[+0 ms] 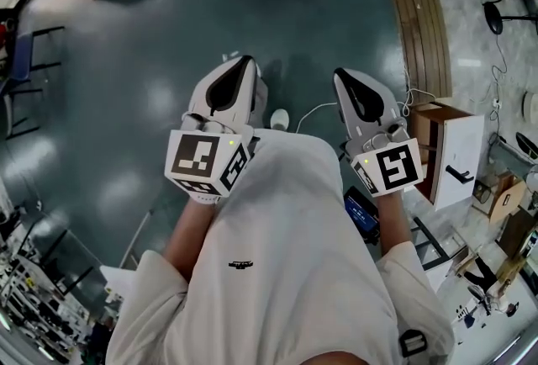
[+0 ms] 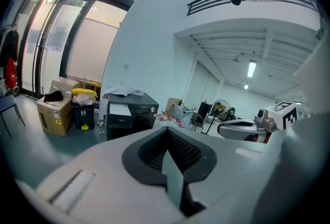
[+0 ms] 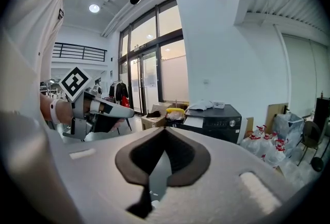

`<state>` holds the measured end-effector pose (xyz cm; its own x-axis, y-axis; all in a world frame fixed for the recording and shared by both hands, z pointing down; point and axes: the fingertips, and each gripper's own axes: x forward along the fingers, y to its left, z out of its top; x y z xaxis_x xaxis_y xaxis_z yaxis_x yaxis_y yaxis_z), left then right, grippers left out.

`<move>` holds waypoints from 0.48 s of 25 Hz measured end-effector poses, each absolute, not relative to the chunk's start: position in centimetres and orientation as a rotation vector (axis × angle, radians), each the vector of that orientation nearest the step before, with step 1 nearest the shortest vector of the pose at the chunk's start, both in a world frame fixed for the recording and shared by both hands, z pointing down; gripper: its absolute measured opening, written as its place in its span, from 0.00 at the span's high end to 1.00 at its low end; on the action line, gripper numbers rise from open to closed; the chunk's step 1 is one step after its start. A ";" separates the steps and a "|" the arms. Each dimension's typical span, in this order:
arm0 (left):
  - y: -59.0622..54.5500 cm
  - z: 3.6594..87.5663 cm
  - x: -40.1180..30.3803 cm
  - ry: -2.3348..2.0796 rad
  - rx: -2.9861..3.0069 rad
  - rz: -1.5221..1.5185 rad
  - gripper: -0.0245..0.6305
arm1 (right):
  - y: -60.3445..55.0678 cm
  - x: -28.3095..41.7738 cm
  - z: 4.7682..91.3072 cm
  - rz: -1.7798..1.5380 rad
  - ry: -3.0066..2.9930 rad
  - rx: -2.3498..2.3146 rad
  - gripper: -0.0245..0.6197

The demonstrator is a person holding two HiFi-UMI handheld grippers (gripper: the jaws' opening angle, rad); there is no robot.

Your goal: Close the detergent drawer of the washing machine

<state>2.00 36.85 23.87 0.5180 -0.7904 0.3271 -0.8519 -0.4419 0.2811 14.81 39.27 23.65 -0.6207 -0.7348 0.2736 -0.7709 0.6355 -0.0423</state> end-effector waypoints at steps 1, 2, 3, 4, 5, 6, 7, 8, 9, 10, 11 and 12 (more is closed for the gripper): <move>35.9 23.9 1.5 -1.352 2.352 0.202 0.93 | 38.3 14.3 23.7 0.226 -2.623 1.219 0.96; 34.9 23.8 1.0 -1.356 2.350 0.195 0.93 | 37.4 13.9 23.8 0.221 -2.619 1.208 0.96; 33.8 23.8 0.5 -1.360 2.348 0.186 0.93 | 36.4 13.5 23.9 0.214 -2.614 1.199 0.96; 32.7 23.7 0.0 -1.366 2.347 0.175 0.93 | 35.3 13.1 23.9 0.206 -2.609 1.191 0.96; 31.7 23.7 -0.5 -1.370 2.346 0.164 0.93 | 34.2 12.7 23.8 0.197 -2.606 1.187 0.96; 30.6 23.7 -0.9 -1.371 2.345 0.154 0.93 | 33.1 12.4 23.7 0.191 -2.605 1.187 0.96; 29.7 23.7 -1.2 -1.371 2.344 0.147 0.93 | 32.0 12.1 23.6 0.189 -2.608 1.191 0.96; 28.8 23.8 -1.5 -1.368 2.343 0.144 0.93 | 30.9 11.7 23.4 0.193 -2.615 1.200 0.96; 28.0 23.7 -1.8 -1.365 2.342 0.143 0.93 | 29.9 11.4 23.2 0.202 -2.625 1.211 0.96; 27.1 23.7 -2.0 -1.360 2.343 0.140 0.93 | 28.8 11.1 23.1 0.208 -2.634 1.221 0.96; 26.3 23.6 -2.3 -1.355 2.346 0.135 0.93 | 27.8 10.7 23.0 0.205 -2.638 1.228 0.96; 25.5 23.5 -2.5 -1.349 2.348 0.127 0.93 | 26.8 10.3 23.1 0.195 -2.636 1.233 0.96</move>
